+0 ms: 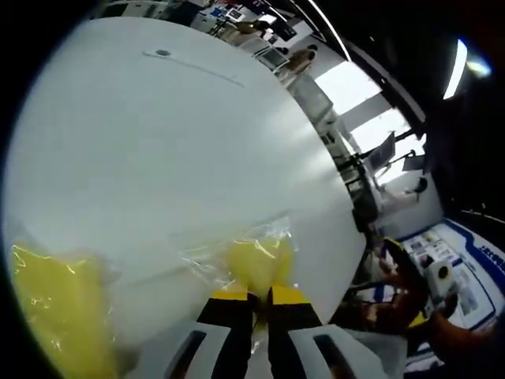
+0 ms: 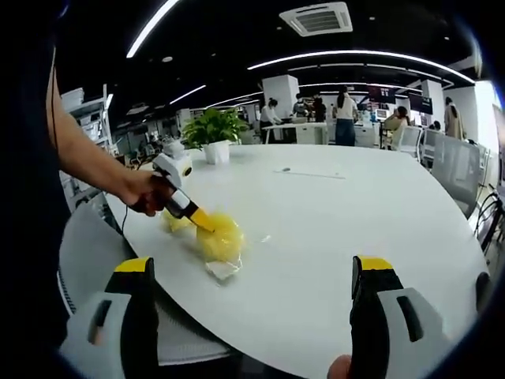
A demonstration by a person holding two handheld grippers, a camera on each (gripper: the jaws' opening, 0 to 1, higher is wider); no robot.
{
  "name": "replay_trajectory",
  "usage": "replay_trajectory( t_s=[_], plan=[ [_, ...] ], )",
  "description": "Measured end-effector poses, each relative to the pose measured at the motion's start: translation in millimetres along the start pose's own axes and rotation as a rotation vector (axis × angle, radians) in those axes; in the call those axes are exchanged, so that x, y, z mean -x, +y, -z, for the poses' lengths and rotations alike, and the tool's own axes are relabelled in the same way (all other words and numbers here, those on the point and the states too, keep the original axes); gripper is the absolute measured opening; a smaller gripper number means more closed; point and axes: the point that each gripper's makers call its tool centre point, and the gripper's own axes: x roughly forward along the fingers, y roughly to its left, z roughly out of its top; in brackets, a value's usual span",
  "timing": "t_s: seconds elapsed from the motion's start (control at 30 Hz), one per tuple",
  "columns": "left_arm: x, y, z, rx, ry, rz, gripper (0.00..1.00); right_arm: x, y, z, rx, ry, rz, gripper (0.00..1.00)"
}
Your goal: Compare the silicone blocks by pressing each to a similar depth, holding the contact briefly, and releasing to observe deformation and rebound differences across the visible hardness samples.
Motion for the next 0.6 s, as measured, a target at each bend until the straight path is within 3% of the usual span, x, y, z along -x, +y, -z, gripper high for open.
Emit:
replay_trajectory(
  t_s=[0.07, 0.23, 0.43, 0.6],
  plan=[
    [-1, -0.2, -1.9, -0.006, -0.011, -0.012, 0.04, 0, 1, 0.4, -0.004, 0.002, 0.0, 0.97],
    [-3, 3.0, -2.1, -0.123, -0.005, -0.062, 0.06, -2, 2, -0.4, -0.006, 0.001, -0.004, 0.97],
    [-4, 4.8, -0.5, -0.156, 0.009, -0.095, 0.09, -3, 5, 0.7, -0.009, 0.004, -0.01, 0.97],
    [-1, 10.7, -3.3, -0.25, -0.026, -0.167, 0.17, -3, 6, -0.6, -0.013, 0.001, -0.01, 0.97]
  ],
)
